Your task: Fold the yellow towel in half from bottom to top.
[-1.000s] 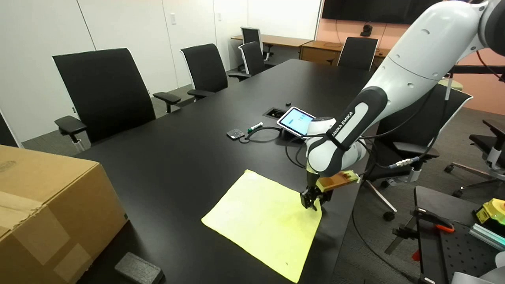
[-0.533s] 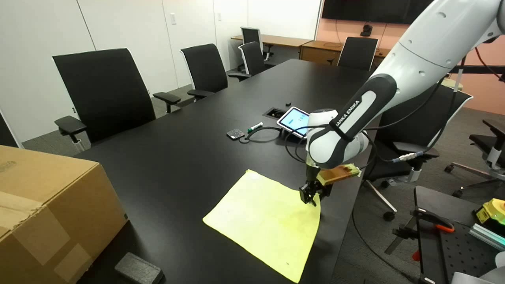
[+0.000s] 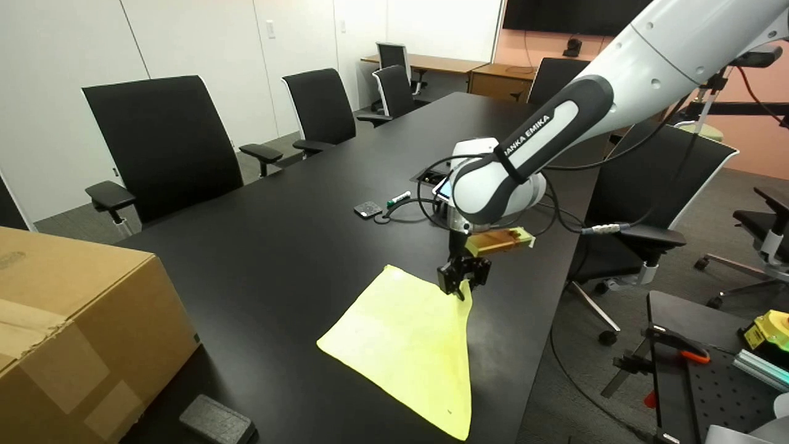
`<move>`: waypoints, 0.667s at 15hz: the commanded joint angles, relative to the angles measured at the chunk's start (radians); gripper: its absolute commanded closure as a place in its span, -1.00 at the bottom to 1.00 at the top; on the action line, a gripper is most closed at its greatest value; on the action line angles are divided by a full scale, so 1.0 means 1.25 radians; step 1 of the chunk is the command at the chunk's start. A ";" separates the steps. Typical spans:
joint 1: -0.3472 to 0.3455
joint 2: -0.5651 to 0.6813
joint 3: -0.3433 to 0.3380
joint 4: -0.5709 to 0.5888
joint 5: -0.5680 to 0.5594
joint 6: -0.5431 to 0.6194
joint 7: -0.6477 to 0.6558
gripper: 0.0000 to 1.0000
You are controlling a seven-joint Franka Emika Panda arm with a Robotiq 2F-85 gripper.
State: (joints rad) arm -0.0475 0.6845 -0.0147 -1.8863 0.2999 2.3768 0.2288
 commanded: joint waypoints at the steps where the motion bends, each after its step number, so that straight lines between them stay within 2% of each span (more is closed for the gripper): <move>1: -0.013 0.062 -0.005 0.173 -0.027 -0.126 -0.006 0.80; 6: -0.022 0.177 -0.018 0.388 -0.068 -0.244 -0.018 0.80; 10: -0.031 0.265 -0.010 0.544 -0.083 -0.271 -0.044 0.80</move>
State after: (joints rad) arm -0.0767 0.9119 -0.0349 -1.3983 0.2207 2.0965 0.2036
